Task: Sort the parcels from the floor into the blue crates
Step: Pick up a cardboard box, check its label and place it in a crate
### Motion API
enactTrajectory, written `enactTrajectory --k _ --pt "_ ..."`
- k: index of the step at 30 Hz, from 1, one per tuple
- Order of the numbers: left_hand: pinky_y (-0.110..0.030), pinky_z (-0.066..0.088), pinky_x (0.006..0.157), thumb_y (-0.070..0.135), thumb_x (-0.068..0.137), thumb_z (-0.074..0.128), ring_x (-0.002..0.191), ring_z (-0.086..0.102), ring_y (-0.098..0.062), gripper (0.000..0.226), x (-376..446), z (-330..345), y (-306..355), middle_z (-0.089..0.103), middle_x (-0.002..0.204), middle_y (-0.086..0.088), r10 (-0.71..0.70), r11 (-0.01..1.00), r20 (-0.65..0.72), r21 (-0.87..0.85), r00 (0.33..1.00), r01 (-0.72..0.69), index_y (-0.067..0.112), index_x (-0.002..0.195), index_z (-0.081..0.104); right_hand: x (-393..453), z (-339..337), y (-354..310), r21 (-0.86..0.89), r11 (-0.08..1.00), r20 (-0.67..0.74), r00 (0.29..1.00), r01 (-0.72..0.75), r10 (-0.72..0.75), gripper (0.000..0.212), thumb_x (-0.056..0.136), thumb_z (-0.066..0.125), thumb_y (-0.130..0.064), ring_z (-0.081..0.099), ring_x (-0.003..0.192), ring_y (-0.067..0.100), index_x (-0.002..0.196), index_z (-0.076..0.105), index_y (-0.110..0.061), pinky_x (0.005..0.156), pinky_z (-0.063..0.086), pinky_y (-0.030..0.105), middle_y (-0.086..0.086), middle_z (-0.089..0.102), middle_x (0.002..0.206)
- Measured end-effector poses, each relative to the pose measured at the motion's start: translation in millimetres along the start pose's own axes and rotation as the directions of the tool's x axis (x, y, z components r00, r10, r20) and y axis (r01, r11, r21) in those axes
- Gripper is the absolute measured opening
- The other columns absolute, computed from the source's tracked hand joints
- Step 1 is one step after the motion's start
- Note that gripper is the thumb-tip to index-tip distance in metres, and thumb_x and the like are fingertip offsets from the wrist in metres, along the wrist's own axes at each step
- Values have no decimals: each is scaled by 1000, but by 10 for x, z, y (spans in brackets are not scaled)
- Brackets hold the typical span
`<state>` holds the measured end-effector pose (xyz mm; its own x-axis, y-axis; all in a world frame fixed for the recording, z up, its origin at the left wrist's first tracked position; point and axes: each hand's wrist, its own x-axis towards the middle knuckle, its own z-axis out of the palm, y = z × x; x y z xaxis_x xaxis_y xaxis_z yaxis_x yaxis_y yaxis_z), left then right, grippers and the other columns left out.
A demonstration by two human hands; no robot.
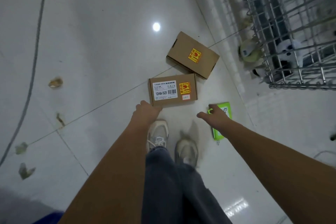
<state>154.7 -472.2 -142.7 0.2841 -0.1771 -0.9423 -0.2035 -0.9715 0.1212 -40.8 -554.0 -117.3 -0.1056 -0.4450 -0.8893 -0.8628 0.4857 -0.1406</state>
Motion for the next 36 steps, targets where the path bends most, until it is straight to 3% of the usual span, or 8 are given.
enactTrajectory --k 3,9,13,19,24,28,34,36 --pt "-43 40 102 43 86 57 122 45 -35 68 344 61 148 41 135 -20 5 1000 -31 -10 1000 -6 -2 133 34 348 56 -113 13 1000 1 1000 18 -18 73 84 64 -29 47 122 28 145 28 -11 94 38 34 15 39 145" --pt "-47 45 99 40 87 56 118 51 -37 67 936 219 207 47 131 -23 -14 998 26 -63 1000 15 -4 133 35 991 199 -325 -8 999 -13 999 34 -34 77 85 64 -28 43 129 31 146 24 -5 97 39 35 18 38 146" --pt "-45 46 99 38 88 56 117 50 -37 65 1230 309 198 46 132 -23 -43 994 36 -100 998 46 -3 133 36 1284 277 -387 -5 1000 -24 1000 13 -13 65 85 64 -19 51 112 28 139 31 -3 80 39 30 18 46 136" --pt "-42 49 91 33 90 54 111 57 -37 53 1483 420 151 55 125 -22 -22 976 11 -215 1000 24 -3 128 46 1544 391 -355 71 997 12 1000 -15 14 59 82 64 -8 55 113 29 134 36 -4 87 48 33 15 53 129" --pt "-36 45 83 22 95 45 112 54 -31 46 1429 386 53 51 131 -18 6 933 60 -359 998 16 2 135 37 1482 342 -355 271 961 23 998 -55 51 57 83 63 -9 52 93 20 135 40 -12 55 35 21 7 55 114" --pt "-25 40 75 18 93 48 104 51 -22 47 1166 229 -38 51 126 -8 38 841 -37 -539 999 -52 9 137 35 1255 274 -435 244 967 -49 997 72 -62 55 82 67 -18 54 87 16 129 39 -11 69 43 25 3 52 104" --pt "-23 42 68 2 90 48 89 54 -14 53 523 -275 -18 56 113 -3 52 667 -187 -725 981 -174 20 138 37 605 38 -663 348 932 -36 995 101 -95 44 84 66 -33 53 91 14 122 47 -18 63 35 22 4 53 114" --pt "-25 42 66 2 90 47 85 55 -13 52 279 -456 19 58 114 -3 63 636 -207 -745 976 -199 22 138 38 347 -52 -753 396 908 -26 990 136 -138 48 86 64 -30 55 89 10 129 46 -20 76 40 24 1 55 112"
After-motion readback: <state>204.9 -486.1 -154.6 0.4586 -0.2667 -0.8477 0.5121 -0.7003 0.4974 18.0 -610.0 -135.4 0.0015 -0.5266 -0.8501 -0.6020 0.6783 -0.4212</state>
